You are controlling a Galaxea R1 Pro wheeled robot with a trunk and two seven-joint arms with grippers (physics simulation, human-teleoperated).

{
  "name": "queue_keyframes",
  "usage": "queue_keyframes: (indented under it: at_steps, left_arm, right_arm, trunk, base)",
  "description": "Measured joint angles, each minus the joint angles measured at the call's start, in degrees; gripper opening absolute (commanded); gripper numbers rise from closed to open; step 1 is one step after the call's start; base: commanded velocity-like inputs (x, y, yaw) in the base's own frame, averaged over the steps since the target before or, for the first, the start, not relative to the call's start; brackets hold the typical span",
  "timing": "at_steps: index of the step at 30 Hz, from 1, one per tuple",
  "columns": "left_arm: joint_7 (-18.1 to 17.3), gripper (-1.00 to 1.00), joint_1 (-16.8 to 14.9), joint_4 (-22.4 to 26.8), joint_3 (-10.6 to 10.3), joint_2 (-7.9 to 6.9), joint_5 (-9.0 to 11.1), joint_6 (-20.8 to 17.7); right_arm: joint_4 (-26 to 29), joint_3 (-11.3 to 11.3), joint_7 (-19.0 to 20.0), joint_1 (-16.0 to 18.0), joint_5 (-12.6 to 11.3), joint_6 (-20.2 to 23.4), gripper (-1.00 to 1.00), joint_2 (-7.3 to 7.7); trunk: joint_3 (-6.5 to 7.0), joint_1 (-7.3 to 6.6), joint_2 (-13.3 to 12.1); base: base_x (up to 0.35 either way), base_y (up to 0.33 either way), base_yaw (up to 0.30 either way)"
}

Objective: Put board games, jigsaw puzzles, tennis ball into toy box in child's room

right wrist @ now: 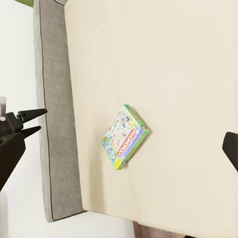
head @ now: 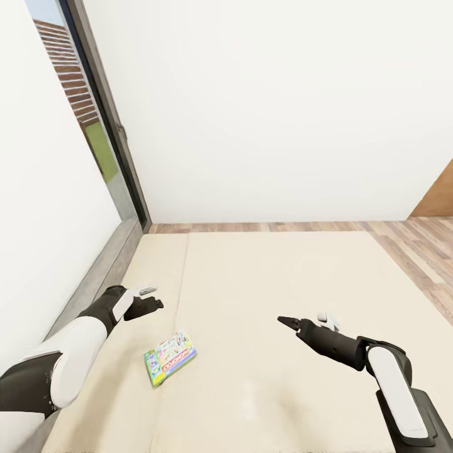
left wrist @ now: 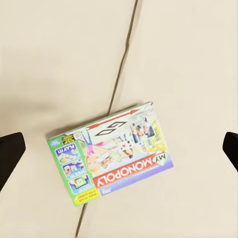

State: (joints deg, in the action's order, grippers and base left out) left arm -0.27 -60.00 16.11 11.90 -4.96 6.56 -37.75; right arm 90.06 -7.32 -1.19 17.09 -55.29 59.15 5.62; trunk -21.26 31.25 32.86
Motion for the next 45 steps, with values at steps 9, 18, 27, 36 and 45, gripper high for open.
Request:
queue_keyframes:
  at_steps: [9,18,27,36,45]
  left_arm:
    - [-0.03,1.0,0.04,0.0,0.03,-0.54,-0.01,0.06]
    - [0.03,1.0,0.08,-0.06,0.03,-1.11,0.0,-0.14]
    - [0.07,1.0,0.16,-0.09,0.03,-1.26,0.0,-0.12]
    - [0.05,1.0,0.17,-0.09,0.03,-1.2,0.01,-0.15]
    - [0.03,1.0,0.17,-0.09,0.05,-1.26,0.01,-0.12]
  right_arm:
    - [-0.01,0.14,0.0,0.0,0.0,0.0,1.0,-0.07]
    - [-0.01,0.17,-0.04,0.0,0.0,-0.05,1.0,-0.11]
    - [-0.01,0.24,-0.08,0.0,0.01,-0.14,1.0,-0.48]
    - [-0.01,0.25,-0.13,0.0,0.01,-0.28,1.0,-0.59]
    - [0.0,0.18,-0.09,-0.03,0.08,-0.34,1.0,-0.15]
  trunk:
    - [-0.85,0.0,0.0]
    - [-1.69,0.0,0.0]
    - [-2.54,0.0,0.0]
    - [-3.16,0.0,0.01]
    - [-3.24,0.0,0.01]
  base:
    - [0.0,0.0,0.0]
    - [0.0,0.0,0.0]
    - [0.0,0.0,0.0]
    - [0.0,0.0,0.0]
    - [0.0,0.0,0.0]
